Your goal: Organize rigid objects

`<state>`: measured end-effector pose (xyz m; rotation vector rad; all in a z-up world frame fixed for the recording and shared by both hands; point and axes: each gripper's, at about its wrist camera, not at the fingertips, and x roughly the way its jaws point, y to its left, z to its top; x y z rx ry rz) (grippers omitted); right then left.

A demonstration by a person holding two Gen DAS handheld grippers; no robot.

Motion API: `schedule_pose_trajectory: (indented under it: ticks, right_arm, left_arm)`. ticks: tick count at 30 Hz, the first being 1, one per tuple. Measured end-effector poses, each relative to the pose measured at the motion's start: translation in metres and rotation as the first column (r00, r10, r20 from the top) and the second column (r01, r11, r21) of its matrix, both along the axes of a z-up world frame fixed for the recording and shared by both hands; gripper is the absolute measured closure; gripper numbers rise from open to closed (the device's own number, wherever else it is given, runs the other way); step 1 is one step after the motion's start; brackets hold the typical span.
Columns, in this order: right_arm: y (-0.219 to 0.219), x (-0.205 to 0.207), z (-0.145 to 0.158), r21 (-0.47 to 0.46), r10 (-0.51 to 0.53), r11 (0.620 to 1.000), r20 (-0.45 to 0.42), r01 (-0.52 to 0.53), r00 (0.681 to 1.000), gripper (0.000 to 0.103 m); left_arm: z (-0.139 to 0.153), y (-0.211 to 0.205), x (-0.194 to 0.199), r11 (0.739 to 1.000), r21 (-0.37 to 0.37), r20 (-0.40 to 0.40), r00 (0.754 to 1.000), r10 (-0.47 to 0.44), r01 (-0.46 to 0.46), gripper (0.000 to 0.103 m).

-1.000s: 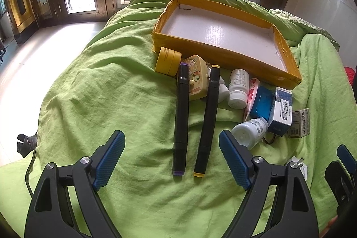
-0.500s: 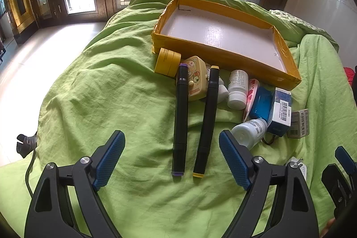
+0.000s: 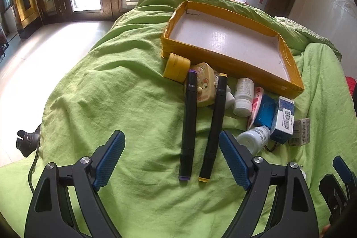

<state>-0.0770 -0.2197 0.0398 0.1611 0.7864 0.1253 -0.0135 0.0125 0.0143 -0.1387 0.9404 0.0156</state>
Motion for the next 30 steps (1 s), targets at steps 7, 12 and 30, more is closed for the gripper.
schedule_pose_trajectory:
  ticks: [7, 12, 30]
  right_arm:
    - [0.001, 0.0, 0.0, 0.011, 0.008, 1.0, 0.002, -0.008, 1.0, 0.001]
    - [-0.001, 0.002, -0.002, 0.027, 0.01, 1.0, -0.008, -0.01, 1.0, 0.001]
    - [-0.004, 0.004, -0.006, 0.045, 0.019, 0.999, -0.033, -0.018, 0.999, 0.007]
  left_arm:
    - [0.0, 0.006, 0.009, 1.0, 0.008, -0.026, 1.0, 0.016, -0.016, 0.016]
    - [-0.003, -0.003, 0.012, 0.999, 0.048, -0.037, 0.999, -0.019, 0.02, 0.016]
    - [-0.011, 0.008, 0.041, 0.998, 0.021, -0.117, 0.992, -0.051, 0.053, 0.017]
